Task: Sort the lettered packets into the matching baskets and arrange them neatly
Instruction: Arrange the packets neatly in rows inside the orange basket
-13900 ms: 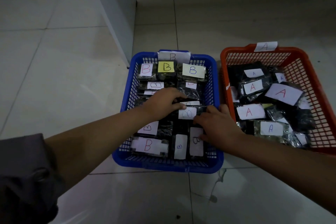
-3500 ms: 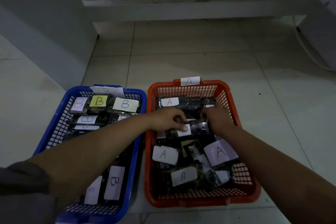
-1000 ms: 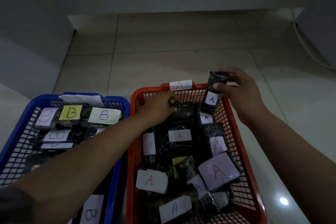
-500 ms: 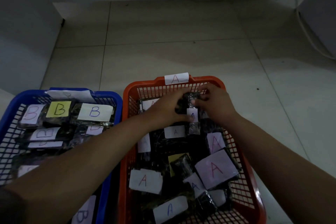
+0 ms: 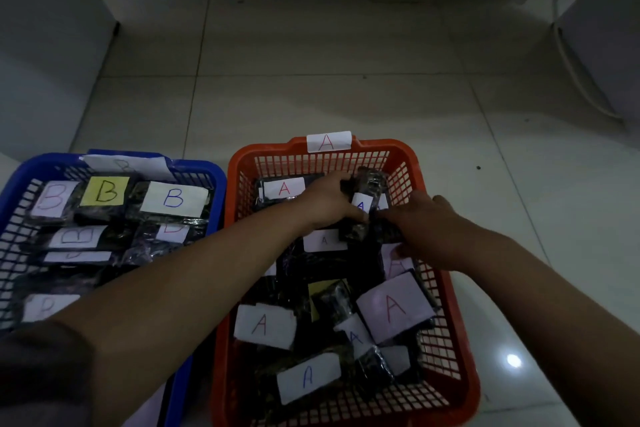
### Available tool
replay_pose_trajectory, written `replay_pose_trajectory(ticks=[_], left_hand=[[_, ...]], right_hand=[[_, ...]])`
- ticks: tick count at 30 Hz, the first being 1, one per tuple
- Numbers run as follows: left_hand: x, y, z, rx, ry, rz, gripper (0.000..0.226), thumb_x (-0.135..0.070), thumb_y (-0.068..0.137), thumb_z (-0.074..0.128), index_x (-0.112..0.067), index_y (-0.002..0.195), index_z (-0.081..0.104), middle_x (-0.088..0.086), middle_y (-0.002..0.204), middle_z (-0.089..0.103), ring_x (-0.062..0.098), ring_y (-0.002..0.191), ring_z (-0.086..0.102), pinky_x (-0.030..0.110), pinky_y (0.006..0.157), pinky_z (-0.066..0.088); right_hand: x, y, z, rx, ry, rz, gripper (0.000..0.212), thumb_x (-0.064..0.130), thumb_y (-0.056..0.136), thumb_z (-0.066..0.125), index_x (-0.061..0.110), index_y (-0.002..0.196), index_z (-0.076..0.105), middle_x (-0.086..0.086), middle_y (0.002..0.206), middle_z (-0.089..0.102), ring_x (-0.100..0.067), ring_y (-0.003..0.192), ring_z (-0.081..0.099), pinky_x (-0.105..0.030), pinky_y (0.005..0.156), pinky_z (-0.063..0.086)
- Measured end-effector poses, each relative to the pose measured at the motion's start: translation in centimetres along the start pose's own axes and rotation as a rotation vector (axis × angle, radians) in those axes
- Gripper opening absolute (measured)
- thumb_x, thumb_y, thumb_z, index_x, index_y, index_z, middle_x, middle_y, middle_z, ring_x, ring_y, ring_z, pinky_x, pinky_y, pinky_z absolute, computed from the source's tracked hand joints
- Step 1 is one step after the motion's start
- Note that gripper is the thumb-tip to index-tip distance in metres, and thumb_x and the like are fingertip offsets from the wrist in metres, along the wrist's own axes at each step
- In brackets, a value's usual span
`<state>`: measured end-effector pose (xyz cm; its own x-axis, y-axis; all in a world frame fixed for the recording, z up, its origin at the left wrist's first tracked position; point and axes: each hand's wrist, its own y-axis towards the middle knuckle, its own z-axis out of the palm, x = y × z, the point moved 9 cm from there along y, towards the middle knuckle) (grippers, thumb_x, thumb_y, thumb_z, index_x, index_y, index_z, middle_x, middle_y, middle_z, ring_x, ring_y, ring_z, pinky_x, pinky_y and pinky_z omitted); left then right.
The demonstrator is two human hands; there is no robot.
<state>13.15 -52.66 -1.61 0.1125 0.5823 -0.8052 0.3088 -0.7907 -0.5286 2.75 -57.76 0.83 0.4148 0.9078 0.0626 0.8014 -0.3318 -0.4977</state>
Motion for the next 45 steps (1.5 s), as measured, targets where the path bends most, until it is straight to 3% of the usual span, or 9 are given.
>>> replay_pose_trajectory(ticks=[10,14,19,23,29,34,38,41,45], left_hand=[[1.2,-2.4,-3.5,-0.047,-0.163,-0.144,0.047,0.001,0.078,0.069,-0.023,0.114,0.053,0.001,0.105,0.064,0.021,0.100,0.059,0.039,0.079,0.053],[1.2,-4.1,-5.3,-0.021,-0.190,-0.151,0.048,0.002,0.080,0.067,-0.021,0.119,0.053,0.001,0.105,0.065,0.021,0.101,0.061,0.040,0.084,0.054],[1.6,-5.0,-5.8,-0.044,-0.164,-0.140,0.059,0.001,0.079,0.069,-0.018,0.130,0.047,0.005,0.110,0.065,0.023,0.103,0.061,0.043,0.087,0.054],[1.8,-5.0,-4.9,-0.033,-0.174,-0.123,0.066,0.000,0.080,0.068,-0.021,0.136,0.039,0.003,0.097,0.065,0.018,0.092,0.063,0.035,0.076,0.057],[1.7,-3.8,-3.4,-0.072,-0.179,-0.068,0.072,-0.002,0.079,0.071,-0.021,0.138,0.033,-0.002,0.093,0.059,0.022,0.095,0.062,0.038,0.075,0.057],[1.5,-2.3,-2.6,-0.139,-0.043,-0.023,0.071,-0.014,0.076,0.077,-0.018,0.133,0.035,0.004,0.106,0.059,0.024,0.097,0.061,0.041,0.079,0.057],[1.8,-1.6,-2.4,-0.188,0.018,-0.037,0.068,-0.019,0.075,0.078,-0.010,0.126,0.035,0.009,0.110,0.056,0.029,0.103,0.059,0.045,0.085,0.054],[1.7,-1.4,-2.2,-0.216,0.085,-0.023,0.062,-0.025,0.072,0.080,-0.009,0.117,0.040,0.007,0.101,0.058,0.027,0.091,0.063,0.045,0.079,0.056],[1.2,-1.2,-2.2,-0.233,0.190,0.013,0.033,-0.029,0.076,0.077,-0.009,0.075,0.050,0.014,0.075,0.067,0.010,0.047,0.059,0.017,0.044,0.050]], right_hand=[[0.3,-1.2,-3.5,-0.127,0.191,0.005,0.057,0.034,0.074,0.073,0.030,0.125,0.046,0.004,0.129,0.044,-0.018,0.124,0.035,-0.038,0.095,0.020],[-0.6,-2.6,-6.7,-0.351,0.585,-0.010,0.048,0.013,0.069,0.076,0.024,0.109,0.051,0.004,0.110,0.055,-0.017,0.101,0.056,-0.028,0.080,0.042],[-2.9,-2.4,-10.5,-0.596,0.761,0.028,0.039,0.008,0.072,0.075,0.021,0.101,0.052,0.005,0.100,0.058,-0.010,0.084,0.056,-0.016,0.066,0.042],[-2.1,0.3,-9.6,-0.540,0.629,0.012,0.041,0.013,0.075,0.072,0.023,0.114,0.063,-0.004,0.105,0.055,-0.020,0.100,0.051,-0.029,0.088,0.041],[-2.0,1.7,-5.8,-0.531,0.541,0.124,0.031,0.010,0.089,0.052,0.018,0.117,0.061,0.002,0.100,0.054,-0.007,0.096,0.054,-0.010,0.080,0.034],[0.3,0.4,-5.0,-0.595,0.109,0.013,0.035,0.008,0.072,0.067,0.015,0.107,0.068,-0.010,0.102,0.067,-0.036,0.102,0.054,-0.040,0.088,0.042],[-0.3,-1.2,-1.7,-0.252,-0.084,0.002,0.075,0.062,0.079,0.054,0.032,0.144,0.028,0.006,0.155,0.021,-0.022,0.143,0.011,-0.053,0.112,-0.001],[-0.6,-1.6,-0.5,-0.215,-0.183,-0.003,0.093,0.063,0.078,0.054,0.030,0.149,0.003,0.003,0.159,-0.002,-0.024,0.142,-0.021,-0.056,0.102,-0.026],[-0.9,-0.9,-0.4,-0.214,-0.162,0.050,0.095,0.055,0.082,0.055,0.026,0.149,-0.006,0.001,0.158,-0.009,-0.024,0.135,-0.034,-0.058,0.099,-0.029]])
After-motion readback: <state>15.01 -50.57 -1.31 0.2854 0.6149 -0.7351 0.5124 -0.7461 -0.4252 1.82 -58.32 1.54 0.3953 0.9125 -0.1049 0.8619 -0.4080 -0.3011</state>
